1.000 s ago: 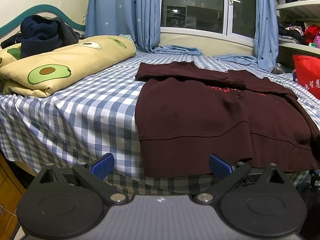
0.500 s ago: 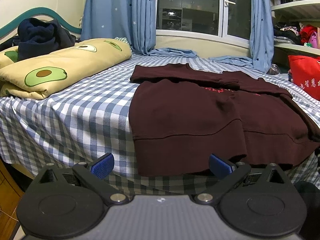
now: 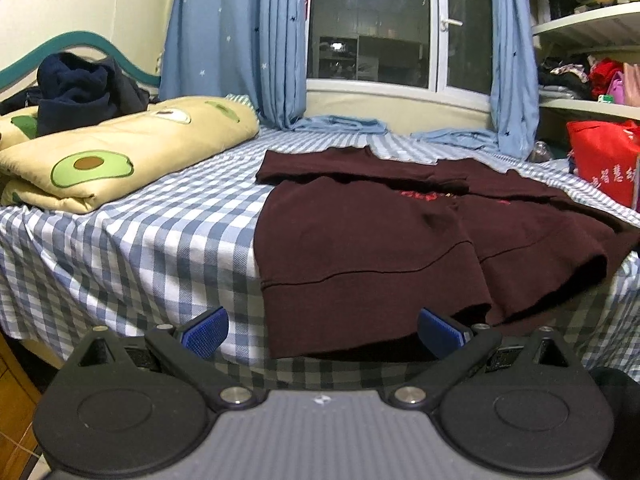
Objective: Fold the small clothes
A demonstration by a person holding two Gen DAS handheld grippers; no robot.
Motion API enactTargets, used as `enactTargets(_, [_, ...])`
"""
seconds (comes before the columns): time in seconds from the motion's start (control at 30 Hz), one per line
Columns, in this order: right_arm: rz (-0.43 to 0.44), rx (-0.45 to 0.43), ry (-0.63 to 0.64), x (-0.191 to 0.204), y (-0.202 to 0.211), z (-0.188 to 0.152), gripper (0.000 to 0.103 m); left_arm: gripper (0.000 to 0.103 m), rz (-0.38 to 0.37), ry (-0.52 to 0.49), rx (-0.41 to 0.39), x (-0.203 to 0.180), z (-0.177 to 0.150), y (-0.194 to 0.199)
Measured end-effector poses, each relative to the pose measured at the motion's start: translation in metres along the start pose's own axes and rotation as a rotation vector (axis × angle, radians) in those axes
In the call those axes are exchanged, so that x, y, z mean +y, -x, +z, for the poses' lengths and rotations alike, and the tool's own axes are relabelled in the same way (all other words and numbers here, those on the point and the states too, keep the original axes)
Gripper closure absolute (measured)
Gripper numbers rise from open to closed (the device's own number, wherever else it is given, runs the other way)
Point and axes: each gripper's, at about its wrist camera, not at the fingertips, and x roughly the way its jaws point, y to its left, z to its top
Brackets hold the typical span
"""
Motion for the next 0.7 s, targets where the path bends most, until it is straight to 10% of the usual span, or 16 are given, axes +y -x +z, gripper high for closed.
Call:
enactTargets(0.47, [-0.005, -0.059, -0.152, -0.05, -0.001, 0.031, 0.097, 0.001, -0.016, -0.287, -0.123, -0.05, -0.023, 0.011])
enactTargets(0.7, [-0.016, -0.062, -0.157, -0.052, 0.001, 0.032, 0.097, 0.001, 0.114, -0.394, -0.118, -0.065, -0.027, -0.027])
